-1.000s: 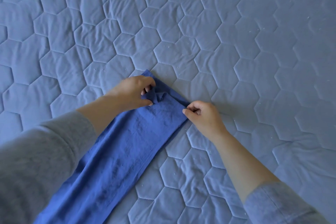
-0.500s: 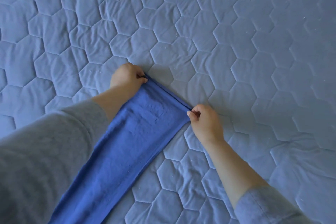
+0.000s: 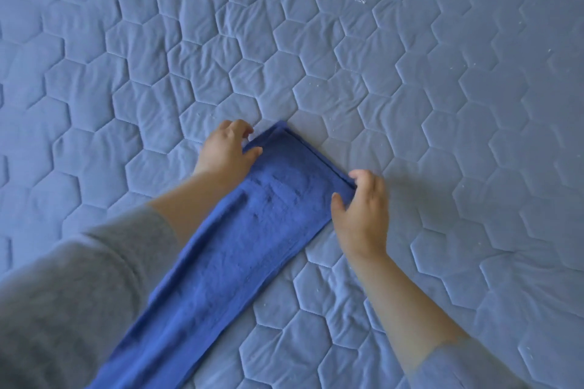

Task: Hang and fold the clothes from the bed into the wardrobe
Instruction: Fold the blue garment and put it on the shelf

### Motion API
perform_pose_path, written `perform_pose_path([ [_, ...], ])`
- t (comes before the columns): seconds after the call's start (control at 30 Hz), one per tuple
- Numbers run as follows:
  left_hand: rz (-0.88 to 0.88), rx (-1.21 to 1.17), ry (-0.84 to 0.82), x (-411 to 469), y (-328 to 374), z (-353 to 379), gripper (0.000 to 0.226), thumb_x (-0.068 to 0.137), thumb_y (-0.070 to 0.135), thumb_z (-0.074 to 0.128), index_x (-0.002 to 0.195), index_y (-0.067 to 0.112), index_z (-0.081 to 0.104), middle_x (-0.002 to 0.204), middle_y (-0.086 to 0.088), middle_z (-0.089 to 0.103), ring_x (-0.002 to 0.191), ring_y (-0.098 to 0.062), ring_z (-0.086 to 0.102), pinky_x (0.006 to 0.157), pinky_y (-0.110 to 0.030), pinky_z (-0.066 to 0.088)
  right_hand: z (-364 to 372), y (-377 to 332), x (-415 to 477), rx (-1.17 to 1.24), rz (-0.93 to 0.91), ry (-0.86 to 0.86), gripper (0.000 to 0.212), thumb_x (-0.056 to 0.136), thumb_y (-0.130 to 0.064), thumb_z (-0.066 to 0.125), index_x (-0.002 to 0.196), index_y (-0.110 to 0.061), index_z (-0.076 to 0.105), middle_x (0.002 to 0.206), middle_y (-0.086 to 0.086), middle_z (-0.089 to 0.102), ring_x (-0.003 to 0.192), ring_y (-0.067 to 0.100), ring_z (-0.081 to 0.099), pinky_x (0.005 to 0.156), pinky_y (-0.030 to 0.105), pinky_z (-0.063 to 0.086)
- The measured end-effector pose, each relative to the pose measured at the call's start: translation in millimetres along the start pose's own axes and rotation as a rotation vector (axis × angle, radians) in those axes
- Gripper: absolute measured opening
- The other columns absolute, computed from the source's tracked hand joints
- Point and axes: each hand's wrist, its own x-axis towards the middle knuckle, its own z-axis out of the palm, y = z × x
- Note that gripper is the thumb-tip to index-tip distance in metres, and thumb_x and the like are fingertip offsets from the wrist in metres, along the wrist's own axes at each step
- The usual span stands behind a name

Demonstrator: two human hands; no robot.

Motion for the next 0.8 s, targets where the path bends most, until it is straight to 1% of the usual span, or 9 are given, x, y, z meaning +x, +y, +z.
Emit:
perform_pose_path([
  [0.07,-0.015,-0.018,0.009,-22.2,-16.8,-18.3,0.025,0.089,0.021,0.066,0.11,0.009,0.061,0.111,-0.007,0.06,0.101,-0.026,0.059,0.088,-0.04,0.048,0.8,-19.4,-18.0,0.066,-0.074,-0.09,0.035,0.083,-0.004,0.068,0.116,-0.005,0.057,0.113,0.011,0.056,0.101,0.026,0.055,0.086,0.035,0.046],
  [0.13,-0.04,-0.021,0.011,-49.8,-41.3,-39.2,0.015,0.088,0.015,0.067,0.101,0.008,0.065,0.098,-0.004,0.062,0.094,-0.025,0.061,0.084,-0.033,0.047,7.0,-40.1,-35.5,0.112,-0.135,-0.226,0.03,0.083,-0.002,0.065,0.112,-0.007,0.06,0.106,0.008,0.058,0.092,0.023,0.058,0.083,0.042,0.049],
  [0.23,-0.118,0.022,-0.006,-100.5,-86.0,-68.1,0.004,0.085,0.01,0.07,0.089,0.01,0.069,0.085,-0.003,0.064,0.08,-0.026,0.063,0.073,-0.028,0.043,25.1,-70.3,-61.6,0.078,-0.236,-0.412,0.023,0.086,-0.008,0.061,0.109,-0.012,0.062,0.104,0.002,0.06,0.088,0.02,0.059,0.083,0.039,0.049],
  [0.3,-0.174,0.05,-0.047,-135.3,-117.6,-83.9,0.011,0.083,0.01,0.071,0.08,0.019,0.067,0.076,0.003,0.061,0.073,-0.023,0.059,0.068,-0.027,0.038,40.8,-89.4,-78.4,0.047,-0.307,-0.504,0.022,0.089,-0.012,0.059,0.11,-0.014,0.063,0.106,-0.001,0.06,0.09,0.017,0.06,0.082,0.033,0.048],
  [0.37,-0.192,0.056,-0.097,-166.3,-147.5,-94.5,0.015,0.082,0.01,0.072,0.078,0.023,0.065,0.072,0.011,0.055,0.07,-0.018,0.055,0.067,-0.027,0.037,56.1,-107.0,-94.4,0.035,-0.36,-0.562,0.022,0.09,-0.014,0.059,0.111,-0.014,0.063,0.109,-0.002,0.061,0.093,0.016,0.06,0.082,0.03,0.046],
  [0.5,-0.191,0.077,-0.121,-205.4,-193.7,-107.2,0.009,0.078,0.007,0.076,0.084,0.011,0.071,0.078,0.002,0.059,0.078,-0.027,0.062,0.066,-0.027,0.04,85.9,-137.8,-122.8,0.0,-0.417,-0.646,0.021,0.091,-0.014,0.058,0.111,-0.015,0.063,0.112,-0.002,0.06,0.093,0.017,0.061,0.084,0.032,0.046],
  [0.6,-0.167,0.144,-0.16,-220.1,-220.4,-108.7,0.019,0.079,0.017,0.077,0.096,0.009,0.072,0.092,-0.008,0.068,0.09,-0.033,0.063,0.08,-0.038,0.049,107.7,-156.1,-137.7,-0.024,-0.456,-0.684,0.022,0.093,-0.014,0.056,0.113,-0.015,0.063,0.116,-0.003,0.059,0.093,0.017,0.061,0.084,0.033,0.047],
  [0.7,-0.091,0.293,-0.202,-226.7,-240.8,-110.9,0.03,0.087,0.037,0.067,0.111,0.019,0.069,0.109,-0.001,0.067,0.106,-0.027,0.057,0.09,-0.034,0.044,130.4,-173.2,-142.5,-0.075,-0.518,-0.716,0.026,0.096,-0.013,0.05,0.119,-0.015,0.062,0.122,-0.004,0.058,0.101,0.017,0.06,0.087,0.033,0.047],
  [0.8,-0.052,0.436,-0.21,-224.9,-255.6,-117.3,0.024,0.091,0.042,0.056,0.106,0.026,0.065,0.105,0.009,0.065,0.111,-0.02,0.052,0.091,-0.032,0.035,149.0,-185.0,-137.1,-0.24,-0.583,-0.791,0.031,0.098,-0.014,0.046,0.127,-0.016,0.057,0.13,-0.002,0.054,0.11,0.021,0.058,0.089,0.037,0.047],
])
